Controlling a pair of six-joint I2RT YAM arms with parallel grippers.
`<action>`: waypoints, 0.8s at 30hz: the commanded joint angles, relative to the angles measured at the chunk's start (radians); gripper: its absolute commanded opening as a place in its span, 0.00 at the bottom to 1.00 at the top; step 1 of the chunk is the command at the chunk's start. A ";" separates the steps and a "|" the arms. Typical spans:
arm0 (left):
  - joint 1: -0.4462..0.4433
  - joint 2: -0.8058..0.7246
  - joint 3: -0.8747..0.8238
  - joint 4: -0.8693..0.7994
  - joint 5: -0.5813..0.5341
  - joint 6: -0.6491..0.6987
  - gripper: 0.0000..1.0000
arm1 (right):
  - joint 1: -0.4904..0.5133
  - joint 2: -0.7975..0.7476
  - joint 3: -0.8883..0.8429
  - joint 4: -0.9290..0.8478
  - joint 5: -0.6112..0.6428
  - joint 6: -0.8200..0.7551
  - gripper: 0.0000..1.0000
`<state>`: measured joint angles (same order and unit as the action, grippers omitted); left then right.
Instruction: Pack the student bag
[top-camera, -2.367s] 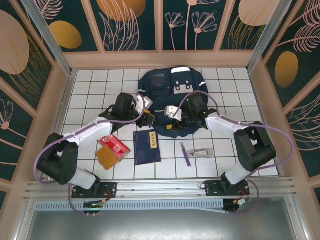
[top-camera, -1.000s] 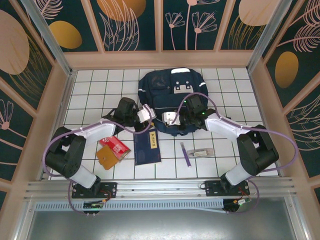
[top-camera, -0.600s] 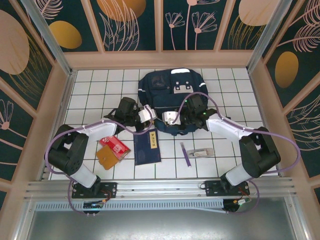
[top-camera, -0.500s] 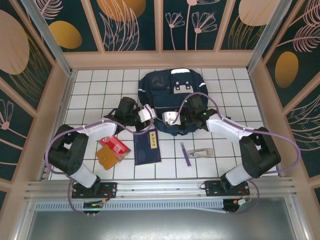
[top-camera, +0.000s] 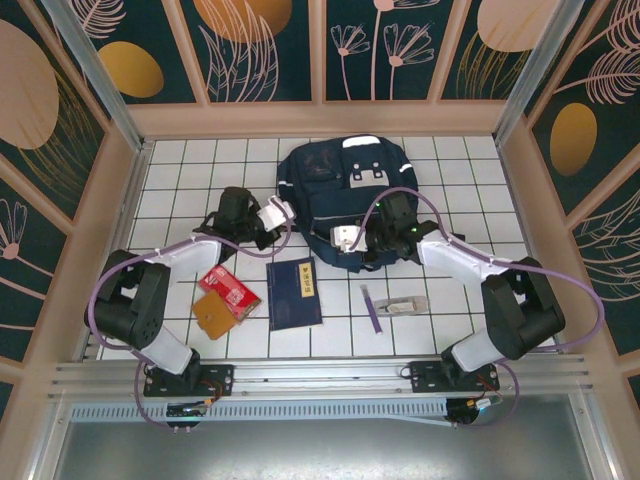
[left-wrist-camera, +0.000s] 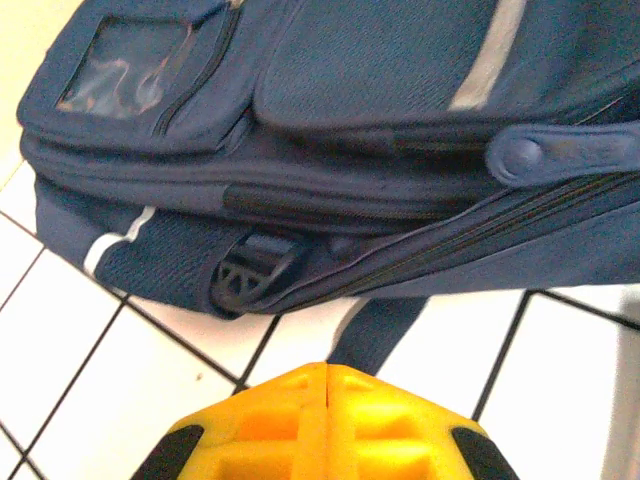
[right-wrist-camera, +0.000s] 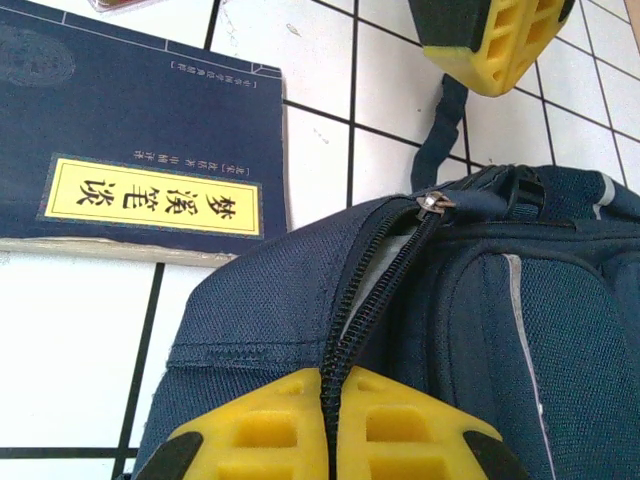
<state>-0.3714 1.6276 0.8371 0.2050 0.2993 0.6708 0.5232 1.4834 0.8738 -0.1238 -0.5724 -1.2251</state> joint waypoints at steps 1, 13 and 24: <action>0.015 0.074 0.054 -0.014 -0.099 0.048 0.00 | -0.010 -0.052 -0.004 0.018 -0.007 -0.010 0.00; -0.023 -0.102 -0.048 -0.071 0.338 0.237 0.56 | -0.016 -0.055 0.018 0.006 -0.041 -0.004 0.00; -0.093 0.013 -0.036 0.124 0.236 0.075 0.53 | -0.002 -0.051 0.026 0.021 -0.082 0.016 0.00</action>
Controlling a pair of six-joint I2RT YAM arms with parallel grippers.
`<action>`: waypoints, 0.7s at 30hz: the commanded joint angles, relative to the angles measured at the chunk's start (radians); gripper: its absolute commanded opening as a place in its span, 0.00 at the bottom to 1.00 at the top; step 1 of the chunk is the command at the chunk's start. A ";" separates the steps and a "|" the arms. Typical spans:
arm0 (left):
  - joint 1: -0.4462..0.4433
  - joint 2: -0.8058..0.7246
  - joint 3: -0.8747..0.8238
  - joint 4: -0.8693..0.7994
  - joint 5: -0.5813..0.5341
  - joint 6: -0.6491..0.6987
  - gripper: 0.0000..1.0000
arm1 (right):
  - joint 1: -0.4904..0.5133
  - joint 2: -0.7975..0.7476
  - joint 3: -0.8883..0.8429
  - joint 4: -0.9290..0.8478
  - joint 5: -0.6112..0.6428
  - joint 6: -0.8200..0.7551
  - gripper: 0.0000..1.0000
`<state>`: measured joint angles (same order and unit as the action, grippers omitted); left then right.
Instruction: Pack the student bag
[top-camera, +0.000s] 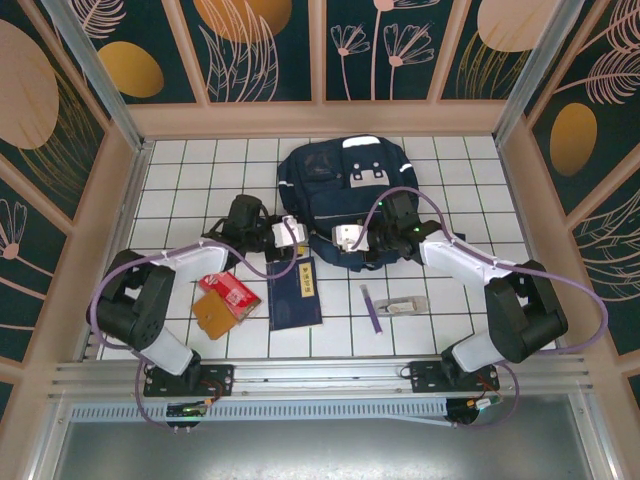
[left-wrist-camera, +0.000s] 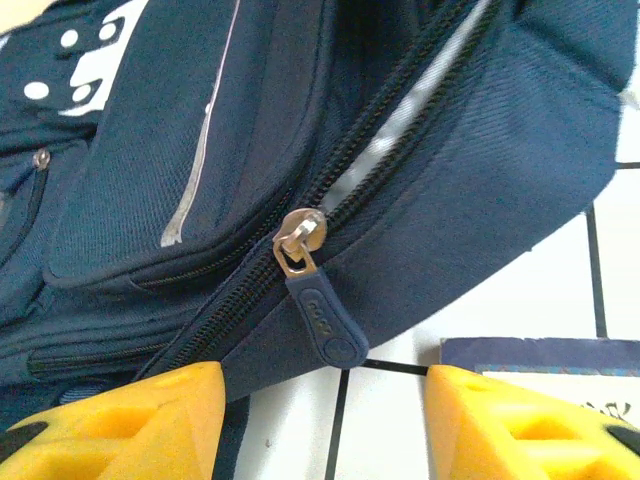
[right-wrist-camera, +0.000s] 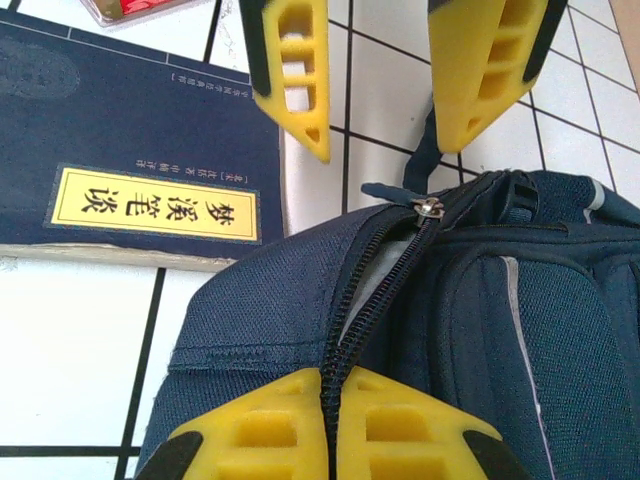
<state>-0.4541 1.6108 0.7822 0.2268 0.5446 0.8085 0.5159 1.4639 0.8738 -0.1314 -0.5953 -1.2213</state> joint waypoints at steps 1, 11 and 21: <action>-0.013 0.040 0.020 0.123 -0.025 -0.077 0.52 | 0.007 -0.031 0.026 0.029 -0.059 0.013 0.00; -0.038 0.076 0.029 0.168 0.062 -0.115 0.32 | 0.009 -0.027 0.025 0.035 -0.055 0.014 0.00; -0.038 0.057 0.026 0.133 0.088 -0.109 0.28 | 0.009 -0.022 0.026 0.038 -0.049 0.014 0.00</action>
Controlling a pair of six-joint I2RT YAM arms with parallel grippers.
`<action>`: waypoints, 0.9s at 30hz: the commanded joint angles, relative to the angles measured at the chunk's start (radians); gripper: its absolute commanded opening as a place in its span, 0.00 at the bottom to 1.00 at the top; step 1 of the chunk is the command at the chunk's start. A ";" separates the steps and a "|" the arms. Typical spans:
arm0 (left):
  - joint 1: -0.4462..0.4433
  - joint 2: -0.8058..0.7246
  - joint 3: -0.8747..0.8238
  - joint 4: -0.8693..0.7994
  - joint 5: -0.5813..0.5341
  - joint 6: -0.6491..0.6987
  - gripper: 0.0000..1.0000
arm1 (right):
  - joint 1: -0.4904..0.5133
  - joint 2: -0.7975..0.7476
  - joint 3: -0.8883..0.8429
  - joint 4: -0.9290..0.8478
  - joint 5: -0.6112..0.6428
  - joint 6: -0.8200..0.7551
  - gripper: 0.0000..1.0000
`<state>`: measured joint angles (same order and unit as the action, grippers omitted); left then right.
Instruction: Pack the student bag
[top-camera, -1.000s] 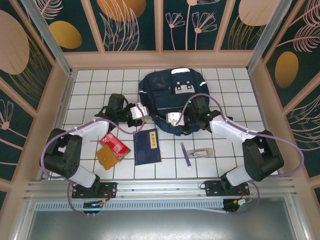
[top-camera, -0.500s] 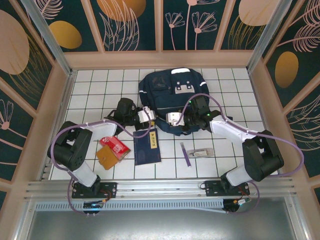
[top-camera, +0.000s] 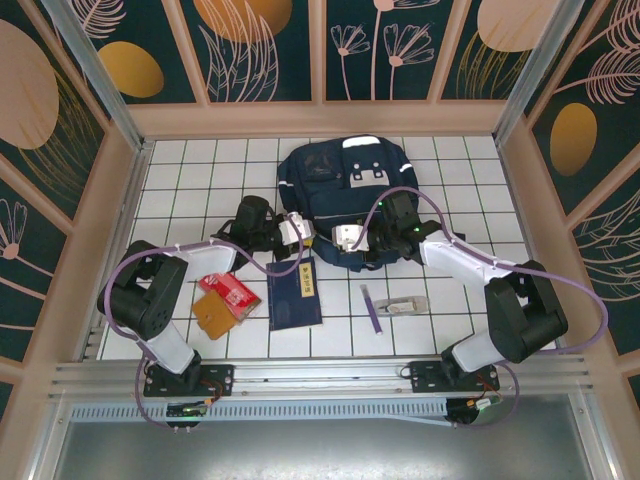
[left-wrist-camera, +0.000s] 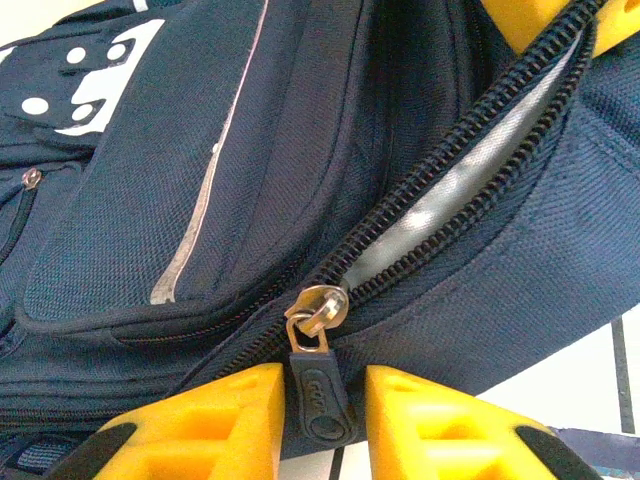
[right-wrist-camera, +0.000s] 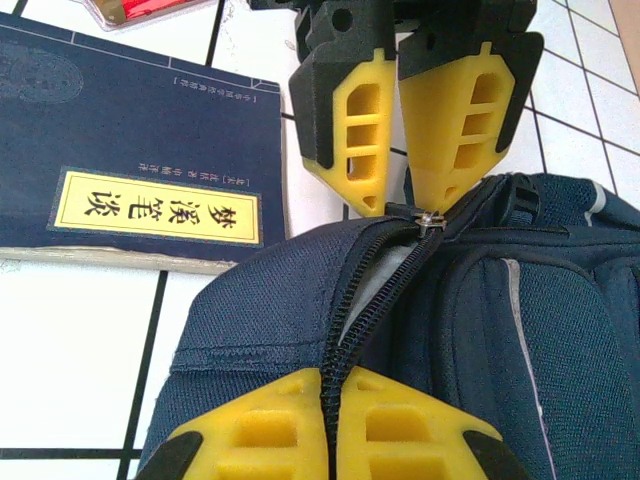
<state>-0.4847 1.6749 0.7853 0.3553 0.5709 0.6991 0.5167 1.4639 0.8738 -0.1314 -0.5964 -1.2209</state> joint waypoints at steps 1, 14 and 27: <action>-0.007 -0.006 0.025 -0.006 0.069 0.001 0.31 | 0.008 -0.020 0.028 0.039 -0.048 0.014 0.00; -0.008 0.033 0.057 0.021 0.092 -0.033 0.16 | 0.020 -0.023 0.027 0.033 -0.043 0.001 0.00; 0.075 0.033 0.080 -0.034 -0.329 0.012 0.00 | -0.022 -0.065 0.002 0.010 0.043 -0.039 0.00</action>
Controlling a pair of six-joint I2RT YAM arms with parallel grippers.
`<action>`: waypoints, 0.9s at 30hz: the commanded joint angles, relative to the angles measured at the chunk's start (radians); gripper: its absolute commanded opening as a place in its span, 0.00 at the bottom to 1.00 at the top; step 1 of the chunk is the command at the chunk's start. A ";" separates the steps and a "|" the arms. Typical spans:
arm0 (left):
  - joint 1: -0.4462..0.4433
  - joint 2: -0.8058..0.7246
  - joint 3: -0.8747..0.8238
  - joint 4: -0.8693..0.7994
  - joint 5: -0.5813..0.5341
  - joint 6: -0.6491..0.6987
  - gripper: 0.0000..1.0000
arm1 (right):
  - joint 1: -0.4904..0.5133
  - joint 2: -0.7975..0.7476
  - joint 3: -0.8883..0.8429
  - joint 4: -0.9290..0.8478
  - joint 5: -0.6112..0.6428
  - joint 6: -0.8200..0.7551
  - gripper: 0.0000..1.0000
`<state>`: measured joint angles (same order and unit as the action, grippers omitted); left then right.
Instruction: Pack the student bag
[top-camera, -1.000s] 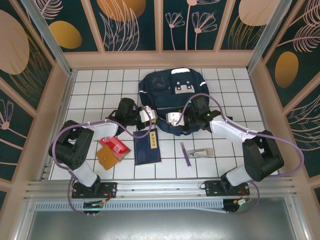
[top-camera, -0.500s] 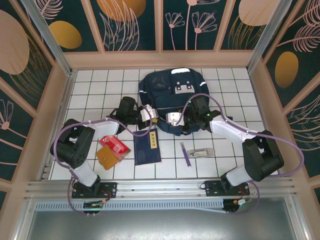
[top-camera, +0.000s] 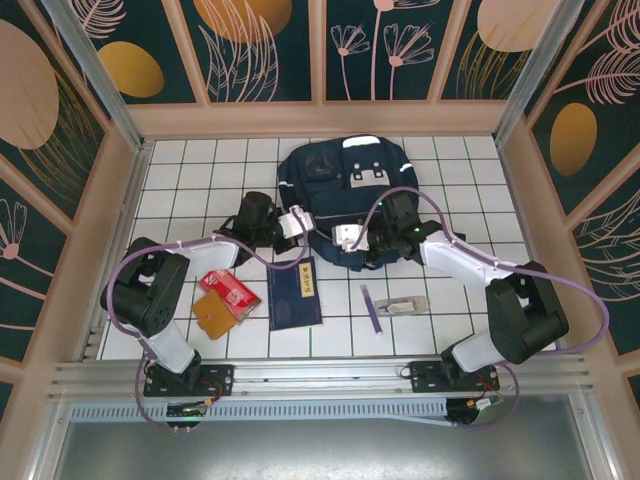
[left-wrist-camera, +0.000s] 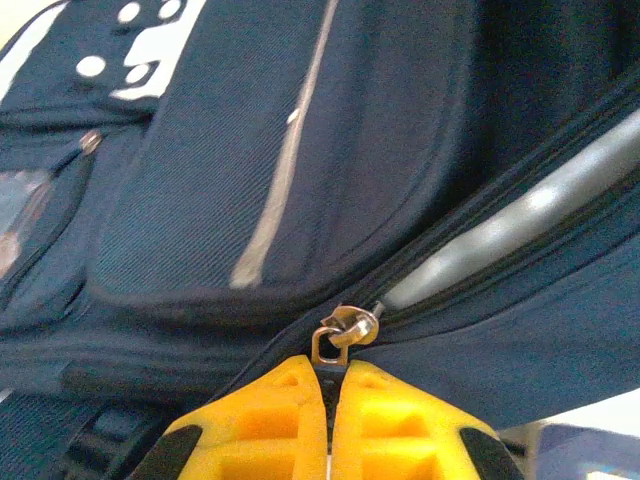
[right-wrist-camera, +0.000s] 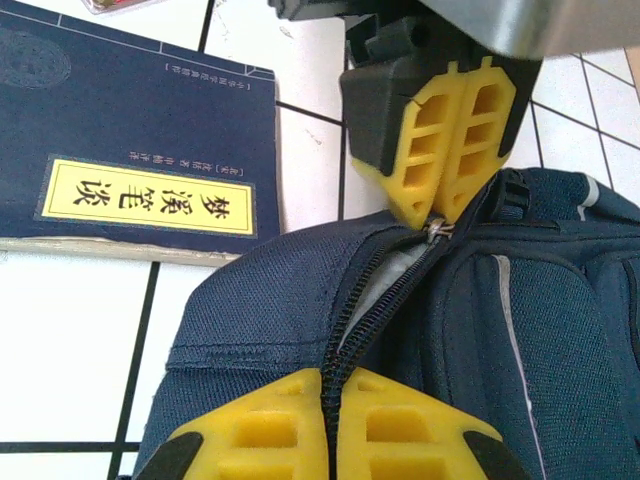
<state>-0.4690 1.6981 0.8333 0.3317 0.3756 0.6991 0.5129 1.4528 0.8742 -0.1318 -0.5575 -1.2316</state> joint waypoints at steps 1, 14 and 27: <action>0.082 0.033 0.032 -0.007 -0.129 0.006 0.00 | -0.021 -0.057 0.000 0.010 0.005 -0.029 0.00; 0.147 0.312 0.306 -0.118 -0.371 -0.114 0.00 | -0.011 -0.069 -0.014 0.033 -0.023 -0.013 0.00; 0.131 -0.049 0.145 -0.219 0.189 0.049 0.39 | -0.049 -0.268 -0.123 0.425 0.316 0.689 0.64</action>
<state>-0.3218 1.7500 0.9939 0.1677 0.3134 0.6353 0.4824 1.2465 0.7815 0.1108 -0.4320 -0.8673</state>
